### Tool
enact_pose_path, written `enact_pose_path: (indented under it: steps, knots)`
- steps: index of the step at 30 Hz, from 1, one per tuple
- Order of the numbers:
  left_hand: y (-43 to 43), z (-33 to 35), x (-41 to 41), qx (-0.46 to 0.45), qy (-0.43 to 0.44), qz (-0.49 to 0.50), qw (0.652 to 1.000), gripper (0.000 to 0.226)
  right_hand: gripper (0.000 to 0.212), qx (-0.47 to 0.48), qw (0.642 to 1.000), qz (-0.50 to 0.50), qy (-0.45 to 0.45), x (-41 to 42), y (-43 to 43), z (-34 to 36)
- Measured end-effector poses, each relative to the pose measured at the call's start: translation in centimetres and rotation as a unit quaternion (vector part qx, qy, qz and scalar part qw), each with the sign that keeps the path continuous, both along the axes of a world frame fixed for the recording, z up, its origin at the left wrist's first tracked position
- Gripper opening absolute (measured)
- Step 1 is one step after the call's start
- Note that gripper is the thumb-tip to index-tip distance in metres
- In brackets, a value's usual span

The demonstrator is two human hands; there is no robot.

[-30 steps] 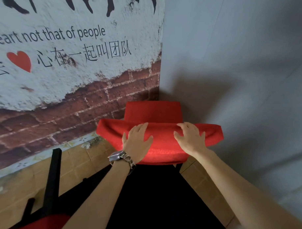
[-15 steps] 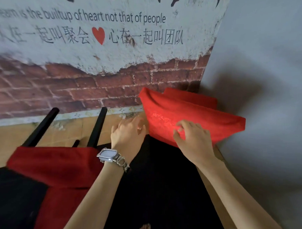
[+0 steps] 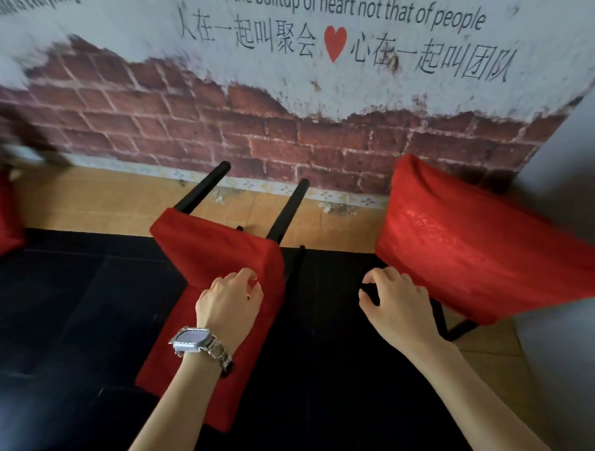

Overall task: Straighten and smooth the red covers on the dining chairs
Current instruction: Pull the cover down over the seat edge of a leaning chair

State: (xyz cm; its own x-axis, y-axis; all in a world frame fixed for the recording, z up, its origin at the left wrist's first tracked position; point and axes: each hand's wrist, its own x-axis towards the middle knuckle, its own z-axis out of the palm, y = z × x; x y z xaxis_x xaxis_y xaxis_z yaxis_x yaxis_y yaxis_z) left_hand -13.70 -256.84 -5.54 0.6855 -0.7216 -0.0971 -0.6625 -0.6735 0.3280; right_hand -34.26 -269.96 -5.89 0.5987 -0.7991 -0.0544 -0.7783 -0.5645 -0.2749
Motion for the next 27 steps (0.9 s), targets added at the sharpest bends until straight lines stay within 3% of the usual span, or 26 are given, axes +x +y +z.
enact_pose_path:
  steps: [15, 27]
  knots:
    - [11.2, -1.2, 13.6, 0.022, 0.008, 0.048, 0.999, 0.02, 0.02, 0.068, 0.996, 0.046, 0.045, 14.7, 10.3, -1.9]
    - [17.2, -4.2, 19.0, 0.07, 0.018, 0.107, 0.992, 0.024, 0.019, 0.136, 0.986, 0.083, 0.053, 19.8, 15.1, -6.6]
